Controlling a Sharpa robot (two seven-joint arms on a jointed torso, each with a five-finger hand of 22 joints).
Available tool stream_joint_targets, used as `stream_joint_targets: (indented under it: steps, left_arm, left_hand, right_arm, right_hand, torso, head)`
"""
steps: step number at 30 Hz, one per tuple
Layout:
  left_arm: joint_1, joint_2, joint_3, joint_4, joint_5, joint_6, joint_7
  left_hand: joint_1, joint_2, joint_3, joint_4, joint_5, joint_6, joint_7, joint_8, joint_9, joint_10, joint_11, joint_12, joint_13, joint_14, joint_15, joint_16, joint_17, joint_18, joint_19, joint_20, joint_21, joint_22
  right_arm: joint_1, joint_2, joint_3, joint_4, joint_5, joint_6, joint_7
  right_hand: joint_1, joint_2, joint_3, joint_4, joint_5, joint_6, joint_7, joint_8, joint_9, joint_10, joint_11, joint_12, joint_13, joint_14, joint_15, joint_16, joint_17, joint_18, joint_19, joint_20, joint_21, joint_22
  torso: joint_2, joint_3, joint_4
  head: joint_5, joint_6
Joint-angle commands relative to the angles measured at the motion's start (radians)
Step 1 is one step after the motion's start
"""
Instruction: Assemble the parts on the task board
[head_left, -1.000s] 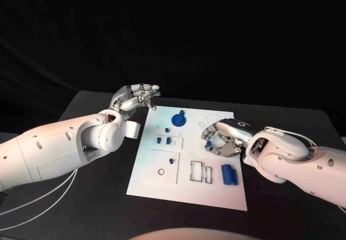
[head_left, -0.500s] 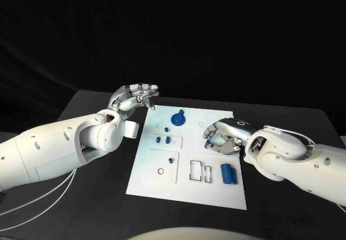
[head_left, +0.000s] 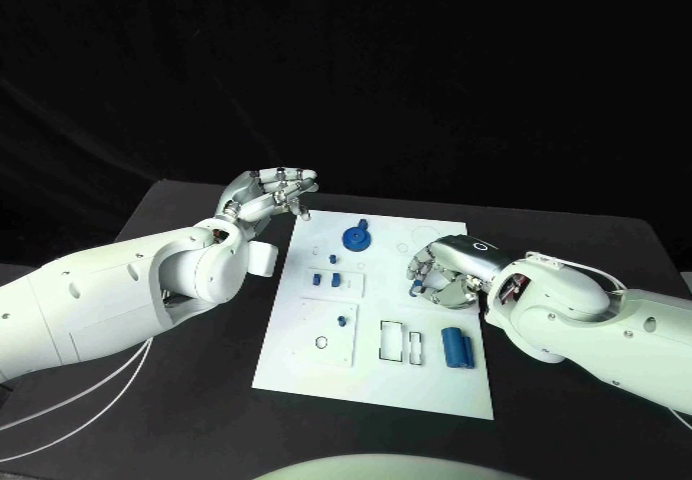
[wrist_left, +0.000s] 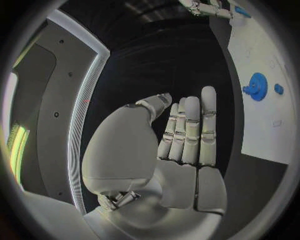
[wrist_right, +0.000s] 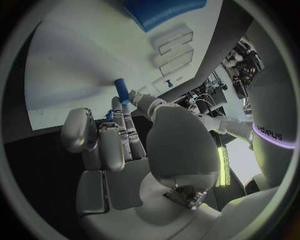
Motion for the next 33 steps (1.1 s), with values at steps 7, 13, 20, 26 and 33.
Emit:
stream_joint_targets:
  steps: [7, 13, 20, 26, 33]
  left_arm:
    - [0.000, 0.001, 0.001, 0.002, -0.004, 0.017, 0.004]
    - [0.000, 0.000, 0.001, 0.003, -0.004, 0.018, 0.001]
    - [0.000, 0.000, 0.001, 0.003, -0.004, 0.019, -0.001]
    - [0.000, 0.000, 0.001, 0.003, -0.004, 0.019, -0.002]
    - [0.000, -0.001, 0.001, 0.004, -0.004, 0.022, -0.006]
  left_hand:
    - [0.010, -0.001, -0.002, -0.006, 0.002, -0.004, 0.001, 0.003, -0.001, -0.009, -0.001, 0.007, 0.001, -0.007, 0.002, -0.003, -0.002, 0.014, -0.007, -0.002, -0.004, -0.001]
    - [0.009, -0.001, -0.002, -0.006, 0.002, -0.004, 0.001, 0.003, -0.001, -0.009, -0.001, 0.007, 0.001, -0.007, 0.003, -0.003, -0.002, 0.014, -0.007, -0.002, -0.004, -0.001]
    - [0.007, 0.000, -0.002, -0.005, 0.002, -0.004, 0.002, 0.003, -0.002, -0.011, 0.000, 0.008, 0.001, -0.007, 0.003, -0.003, -0.003, 0.014, -0.007, -0.002, -0.004, -0.001]
    - [0.005, 0.000, -0.002, -0.004, 0.002, -0.004, 0.002, 0.003, -0.002, -0.012, 0.000, 0.009, 0.001, -0.007, 0.004, -0.003, -0.003, 0.014, -0.007, -0.001, -0.004, -0.001]
    - [0.002, 0.001, -0.003, -0.003, 0.002, -0.005, 0.002, 0.004, -0.002, -0.014, 0.001, 0.010, 0.001, -0.007, 0.004, -0.003, -0.003, 0.013, -0.007, -0.001, -0.005, -0.002]
  right_arm:
    - [-0.004, 0.004, -0.001, -0.003, -0.025, 0.036, -0.017]
    - [-0.008, 0.008, -0.002, -0.006, -0.035, 0.049, -0.024]
    - [-0.010, 0.013, -0.002, -0.009, -0.061, 0.061, -0.040]
    - [-0.012, 0.018, -0.004, -0.014, -0.074, 0.072, -0.049]
    - [-0.013, 0.019, -0.004, -0.015, -0.079, 0.077, -0.054]
  right_hand:
    - [0.006, 0.002, 0.003, -0.002, -0.005, 0.011, -0.002, 0.005, 0.003, 0.018, -0.005, 0.009, 0.007, 0.031, -0.011, 0.005, 0.002, -0.001, 0.009, -0.005, 0.011, 0.041]
    - [0.005, -0.001, 0.002, -0.002, -0.006, 0.010, -0.002, 0.005, 0.003, 0.019, -0.006, 0.009, 0.007, 0.031, -0.012, 0.006, 0.004, -0.003, 0.014, -0.006, 0.022, 0.048]
    - [0.005, -0.001, 0.002, -0.002, -0.007, 0.010, -0.003, 0.005, 0.003, 0.018, -0.006, 0.009, 0.007, 0.031, -0.012, 0.005, 0.003, -0.004, 0.015, -0.007, 0.025, 0.049]
    - [0.007, 0.003, 0.004, -0.002, -0.008, 0.012, -0.005, 0.006, 0.003, 0.020, -0.008, 0.010, 0.008, 0.031, -0.013, 0.006, 0.003, -0.004, 0.016, -0.008, 0.025, 0.049]
    - [0.013, 0.010, 0.008, -0.004, -0.008, 0.017, -0.008, 0.009, 0.005, 0.028, -0.011, 0.014, 0.010, 0.031, -0.016, 0.005, 0.002, -0.004, 0.016, -0.011, 0.026, 0.051]
  torso:
    - [0.000, 0.0005, -0.0010]
    - [0.000, 0.0007, 0.0001]
    - [0.000, -0.0002, 0.0006]
    - [0.000, -0.0001, -0.0001]
    - [-0.001, -0.0002, 0.0001]
  head:
    - [0.000, -0.002]
    - [0.000, -0.002]
    - [-0.001, -0.004]
    - [-0.001, -0.005]
    - [-0.001, -0.004]
